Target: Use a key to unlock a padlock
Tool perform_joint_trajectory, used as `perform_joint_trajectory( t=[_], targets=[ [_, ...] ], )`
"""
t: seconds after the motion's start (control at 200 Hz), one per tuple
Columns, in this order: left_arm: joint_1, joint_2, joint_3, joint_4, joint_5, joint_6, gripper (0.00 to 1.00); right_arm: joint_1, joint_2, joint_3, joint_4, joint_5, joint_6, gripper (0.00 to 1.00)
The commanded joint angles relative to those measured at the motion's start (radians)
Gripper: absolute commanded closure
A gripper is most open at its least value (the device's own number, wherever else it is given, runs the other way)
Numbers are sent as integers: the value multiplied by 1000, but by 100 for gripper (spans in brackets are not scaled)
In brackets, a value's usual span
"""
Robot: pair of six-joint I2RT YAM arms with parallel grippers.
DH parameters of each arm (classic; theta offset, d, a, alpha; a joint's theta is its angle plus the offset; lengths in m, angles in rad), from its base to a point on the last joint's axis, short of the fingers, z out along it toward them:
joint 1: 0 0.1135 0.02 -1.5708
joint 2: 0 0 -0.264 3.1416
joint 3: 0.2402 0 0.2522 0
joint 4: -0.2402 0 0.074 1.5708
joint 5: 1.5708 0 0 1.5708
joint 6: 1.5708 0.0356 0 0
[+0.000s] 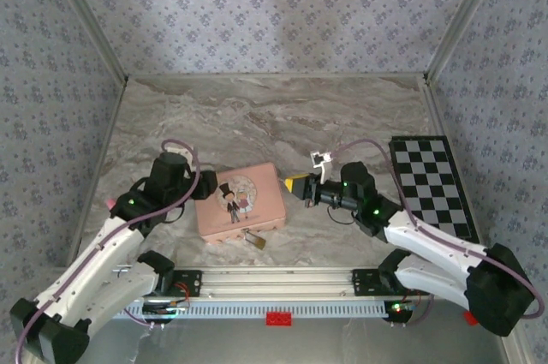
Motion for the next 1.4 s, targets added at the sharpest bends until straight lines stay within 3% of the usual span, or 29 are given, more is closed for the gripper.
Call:
perform_joint_trajectory(
  t=[0.0, 0.275, 0.36, 0.525, 0.615, 0.91, 1.089, 1.394],
  targets=[
    [-2, -10, 24, -209, 47, -102, 44, -10, -60, -15, -74, 76, -62, 100],
    [-309, -17, 53, -427, -92, -349, 37, -76, -110, -46, -142, 117, -69, 100],
    [-384, -30, 71, -544, -151, -463, 16, -95, -98, -50, -132, 107, -60, 100],
    [-498, -44, 36, -602, -188, -587, 1, -110, -76, -49, -110, 94, -47, 100],
    [-529, -7, 6, -534, -173, -577, 0, -115, -76, -49, -110, 98, -40, 100],
    [-552, 160, -63, -305, -137, -468, 0, -130, -122, -65, -149, 116, -15, 100],
    [-545, 279, -65, -229, -185, -411, 1, -133, -128, -68, -149, 127, 0, 100],
    [-389, 464, -13, -43, -247, -166, 2, -135, -132, -74, -154, 139, 20, 100]
  ],
)
